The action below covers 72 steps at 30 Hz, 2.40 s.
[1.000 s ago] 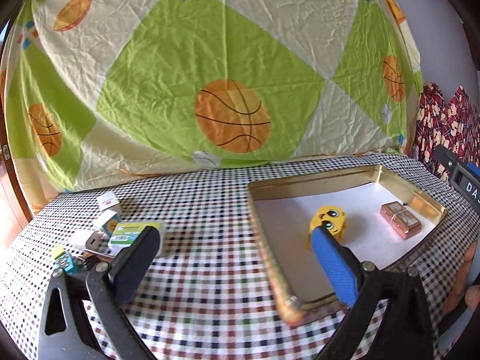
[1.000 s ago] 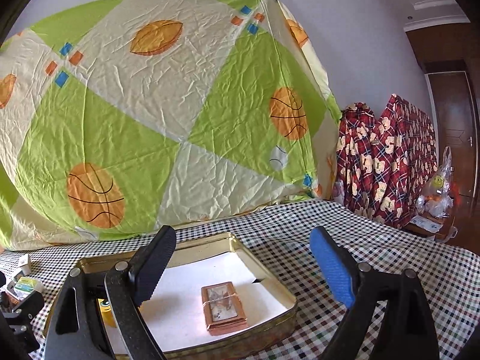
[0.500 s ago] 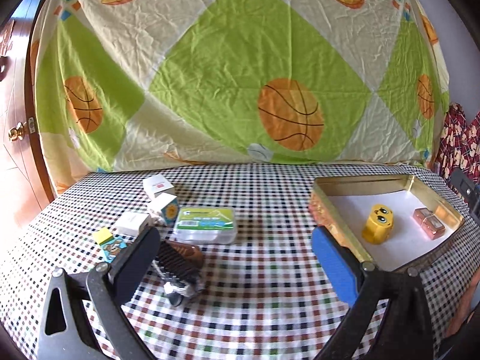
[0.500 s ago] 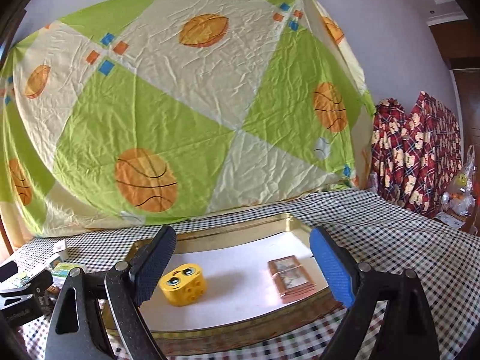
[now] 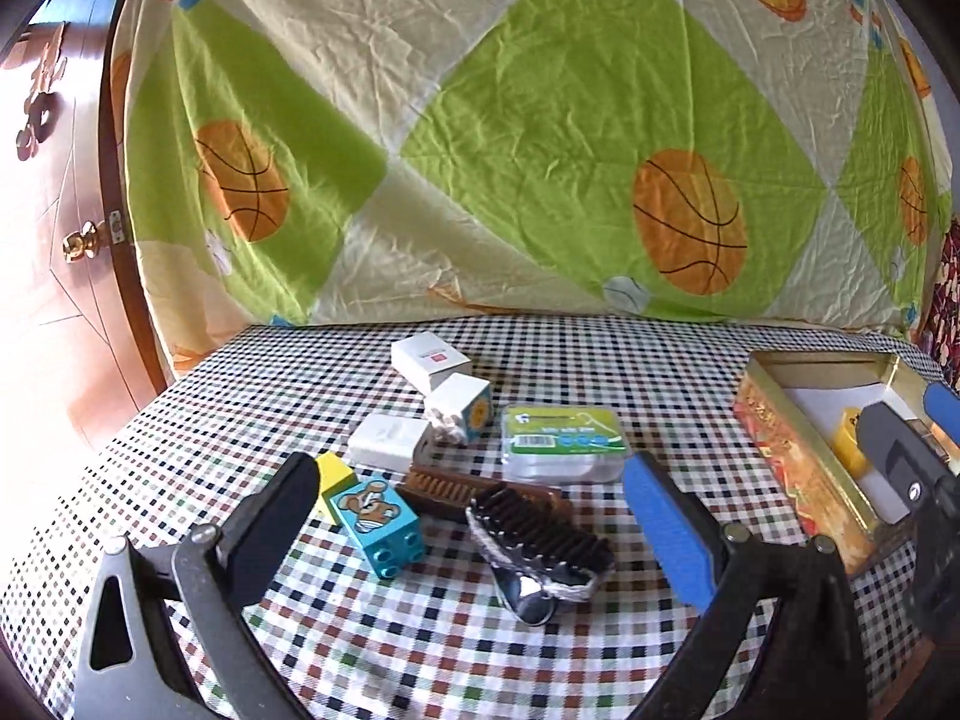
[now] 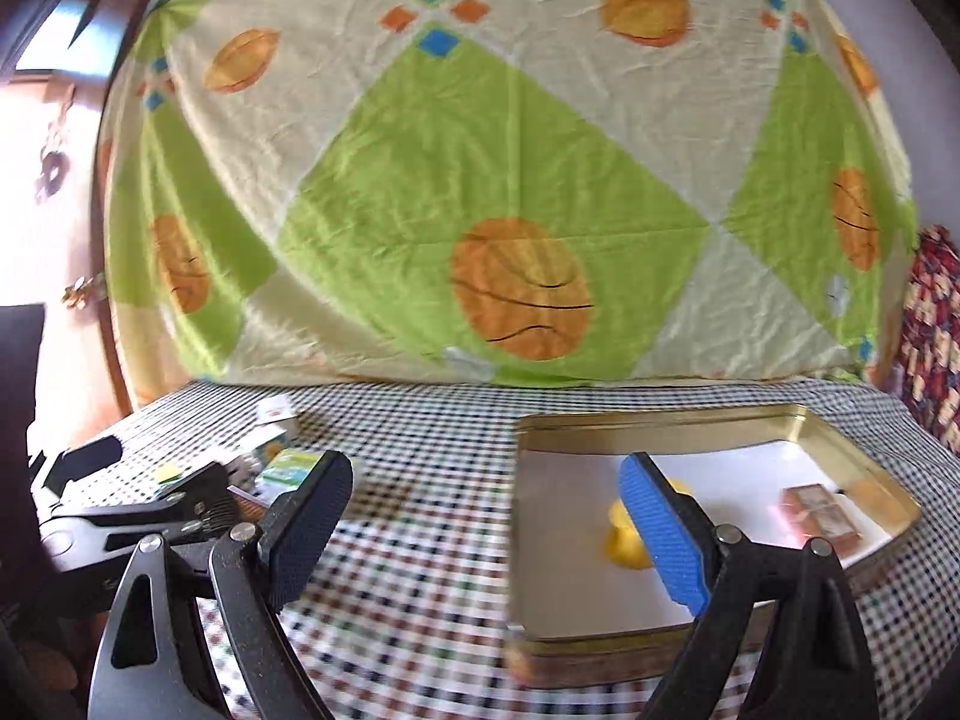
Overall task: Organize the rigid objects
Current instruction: 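Grasp the black hair brush with the right tool while the left tool returns to the table, then grasp the blue bear-print block with the left tool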
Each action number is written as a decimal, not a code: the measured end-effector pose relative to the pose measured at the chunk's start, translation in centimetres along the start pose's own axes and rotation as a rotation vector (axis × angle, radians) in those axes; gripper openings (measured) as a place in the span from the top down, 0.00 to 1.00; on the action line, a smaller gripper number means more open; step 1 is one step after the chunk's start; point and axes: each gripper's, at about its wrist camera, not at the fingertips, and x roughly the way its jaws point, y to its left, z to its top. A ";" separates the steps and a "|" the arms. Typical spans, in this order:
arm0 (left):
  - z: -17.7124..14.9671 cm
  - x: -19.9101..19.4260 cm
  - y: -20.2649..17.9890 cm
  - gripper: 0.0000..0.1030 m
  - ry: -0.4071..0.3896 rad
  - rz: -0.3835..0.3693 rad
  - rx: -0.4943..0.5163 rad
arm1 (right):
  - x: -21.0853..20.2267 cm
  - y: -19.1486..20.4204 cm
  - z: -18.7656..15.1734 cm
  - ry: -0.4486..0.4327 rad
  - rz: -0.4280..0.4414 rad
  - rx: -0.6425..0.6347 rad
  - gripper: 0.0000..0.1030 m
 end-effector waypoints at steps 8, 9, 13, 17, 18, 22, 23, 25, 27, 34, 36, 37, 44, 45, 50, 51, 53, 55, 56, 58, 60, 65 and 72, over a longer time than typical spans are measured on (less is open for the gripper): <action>0.4 1.9 3.5 0.01 0.048 0.066 -0.035 | 1.5 4.1 0.1 0.059 0.087 -0.069 0.10; 0.5 2.2 4.2 0.01 0.052 0.084 -0.035 | 1.9 4.4 0.1 0.079 0.102 -0.076 0.10; 0.6 3.6 7.3 0.01 0.097 0.194 -0.063 | 3.0 5.8 -0.2 0.146 0.164 -0.097 0.13; 0.4 4.6 10.3 0.01 0.141 0.261 -0.128 | 4.7 7.7 -0.7 0.250 0.201 -0.154 0.40; 0.3 4.8 10.9 0.01 0.152 0.250 -0.157 | 5.3 8.1 -0.9 0.282 0.216 -0.160 0.47; -0.2 5.2 12.3 0.01 0.185 0.237 -0.218 | 6.5 9.1 -0.6 0.289 0.262 -0.136 0.49; -0.2 5.2 12.3 0.01 0.187 0.233 -0.220 | 6.5 9.4 -0.6 0.287 0.273 -0.139 0.49; -0.3 5.2 12.2 0.01 0.192 0.229 -0.219 | 6.3 9.8 -0.5 0.284 0.285 -0.143 0.49; -0.3 5.3 12.1 0.01 0.188 0.229 -0.217 | 5.7 9.9 -0.6 0.270 0.297 -0.145 0.49; -0.1 5.9 12.2 0.01 0.197 0.217 -0.216 | 6.4 10.5 0.0 0.292 0.366 -0.138 0.49; -0.1 6.0 12.3 0.01 0.201 0.213 -0.223 | 7.7 10.9 -0.6 0.346 0.381 -0.157 0.49; -0.2 6.1 12.4 0.01 0.203 0.210 -0.226 | 8.7 11.4 -1.1 0.399 0.398 -0.169 0.49; -0.2 6.5 12.6 0.01 0.223 0.206 -0.233 | 11.3 14.1 -2.7 0.551 0.420 -0.257 0.65; -0.2 6.6 12.7 0.01 0.224 0.206 -0.236 | 11.0 14.0 -2.5 0.536 0.424 -0.257 0.72; -0.3 6.3 12.6 0.01 0.208 0.155 -0.243 | 8.2 11.8 -1.5 0.421 0.457 -0.180 0.72; -0.2 6.0 12.2 0.01 0.193 0.134 -0.232 | 7.3 11.3 -1.3 0.380 0.435 -0.173 0.72; -0.1 5.3 10.8 0.02 0.163 0.090 -0.189 | 6.0 10.2 -0.8 0.301 0.363 -0.157 0.72; 0.0 5.1 8.9 0.02 0.153 0.051 -0.129 | 5.0 8.5 -0.3 0.231 0.279 -0.116 0.72; 0.1 5.2 7.8 0.04 0.161 0.038 -0.097 | 4.7 8.0 -0.1 0.210 0.253 -0.103 0.72; 0.0 5.9 6.1 0.11 0.201 0.048 -0.043 | 4.2 6.9 0.4 0.160 0.185 -0.080 0.72; -0.2 7.1 5.3 0.14 0.265 0.080 -0.025 | 4.2 6.1 0.8 0.141 0.158 -0.051 0.72; -1.2 9.7 5.9 0.28 0.418 0.061 -0.128 | 5.0 5.3 0.7 0.174 0.160 -0.013 0.72; -1.4 8.3 8.2 0.56 0.361 -0.030 -0.258 | 5.0 5.4 0.6 0.158 0.147 -0.009 0.72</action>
